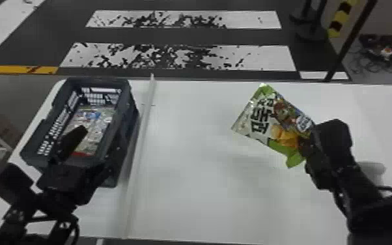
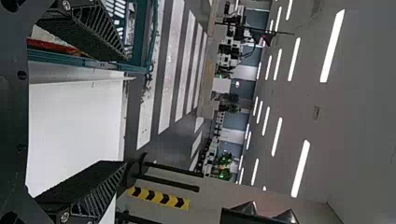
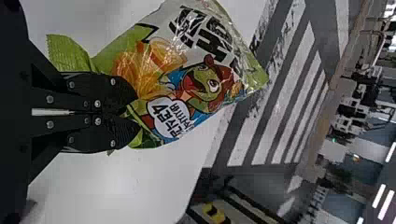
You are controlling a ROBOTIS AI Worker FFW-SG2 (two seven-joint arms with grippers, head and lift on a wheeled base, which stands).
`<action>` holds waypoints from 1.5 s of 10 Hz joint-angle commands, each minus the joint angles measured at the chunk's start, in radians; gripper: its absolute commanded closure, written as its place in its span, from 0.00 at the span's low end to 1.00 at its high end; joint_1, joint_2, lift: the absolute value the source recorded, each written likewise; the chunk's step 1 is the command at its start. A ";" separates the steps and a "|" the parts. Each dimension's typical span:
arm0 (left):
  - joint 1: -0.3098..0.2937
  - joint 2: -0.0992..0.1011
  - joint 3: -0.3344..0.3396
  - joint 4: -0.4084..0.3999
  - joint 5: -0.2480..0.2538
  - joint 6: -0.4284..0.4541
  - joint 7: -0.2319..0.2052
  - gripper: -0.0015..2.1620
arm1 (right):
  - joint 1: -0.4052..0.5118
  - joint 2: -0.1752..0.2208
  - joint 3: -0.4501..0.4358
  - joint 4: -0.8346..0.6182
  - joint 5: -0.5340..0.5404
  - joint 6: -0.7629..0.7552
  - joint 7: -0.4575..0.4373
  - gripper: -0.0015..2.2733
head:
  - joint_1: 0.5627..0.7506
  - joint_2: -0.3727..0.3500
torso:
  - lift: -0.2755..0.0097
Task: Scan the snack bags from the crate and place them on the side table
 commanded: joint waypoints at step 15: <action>0.000 0.003 0.014 0.015 0.026 0.003 -0.006 0.04 | -0.052 -0.147 0.648 0.441 1.262 0.148 -0.091 0.29 | 0.70 0.70 | 0.64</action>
